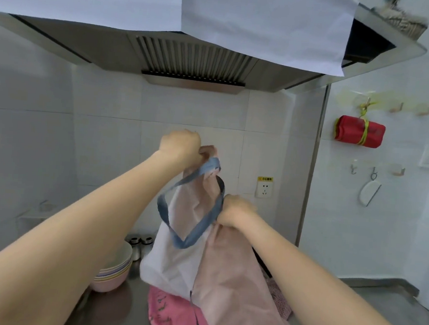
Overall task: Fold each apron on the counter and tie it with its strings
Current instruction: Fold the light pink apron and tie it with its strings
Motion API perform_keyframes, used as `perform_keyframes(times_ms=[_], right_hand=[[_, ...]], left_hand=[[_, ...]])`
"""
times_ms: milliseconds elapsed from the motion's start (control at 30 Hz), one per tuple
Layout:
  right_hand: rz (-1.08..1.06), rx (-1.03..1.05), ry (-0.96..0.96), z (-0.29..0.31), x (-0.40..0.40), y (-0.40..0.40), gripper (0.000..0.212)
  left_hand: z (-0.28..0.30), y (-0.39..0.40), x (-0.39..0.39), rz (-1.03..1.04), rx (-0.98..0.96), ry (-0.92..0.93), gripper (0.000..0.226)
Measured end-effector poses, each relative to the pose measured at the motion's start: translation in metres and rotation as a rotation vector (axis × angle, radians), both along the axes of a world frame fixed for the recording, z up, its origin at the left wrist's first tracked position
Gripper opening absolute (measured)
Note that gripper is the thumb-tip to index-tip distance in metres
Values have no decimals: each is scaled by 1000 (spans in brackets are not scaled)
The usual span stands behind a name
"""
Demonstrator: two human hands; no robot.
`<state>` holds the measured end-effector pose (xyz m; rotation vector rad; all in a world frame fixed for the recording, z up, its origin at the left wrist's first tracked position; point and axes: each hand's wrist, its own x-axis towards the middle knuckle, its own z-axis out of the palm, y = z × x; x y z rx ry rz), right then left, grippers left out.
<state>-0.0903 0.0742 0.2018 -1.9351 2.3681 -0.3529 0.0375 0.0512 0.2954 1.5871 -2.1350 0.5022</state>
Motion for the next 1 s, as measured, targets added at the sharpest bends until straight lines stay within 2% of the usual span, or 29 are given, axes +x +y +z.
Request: perform_keyframes(times_ms=[200, 267, 367, 433, 500, 600, 667, 800, 900, 967, 1000], right_hand=[[-59, -156, -203, 31, -16, -4, 27], [-32, -153, -173, 36, -9, -8, 31], [-33, -151, -91, 32, 0, -13, 32], [-51, -91, -112, 31, -4, -17, 28], [-90, -44, -122, 32, -15, -16, 26], [-104, -123, -108, 33, -28, -17, 24], [-99, -235, -93, 35, -27, -19, 23], [29, -471, -39, 44, -16, -27, 25], [89, -438, 100, 55, -19, -30, 22], [48, -358, 93, 63, -37, -33, 25], [33, -323, 78, 67, -47, -32, 27]], left_hand=[[3, -7, 33, 25, 32, 255, 49], [8, -2, 28, -27, 68, 328, 50], [17, 9, 18, -222, 212, 456, 45], [18, 18, 17, -302, 308, 382, 39], [11, 26, 17, -269, 397, 184, 39], [-1, 30, 17, -199, 601, -63, 35], [-15, 29, 11, -206, 765, -133, 36], [-62, 26, -33, -407, 1027, 22, 34], [-82, 24, -50, -665, 1319, 175, 20], [-81, 11, -35, -813, 1461, 227, 41], [-79, 3, -26, -833, 1410, 297, 47]])
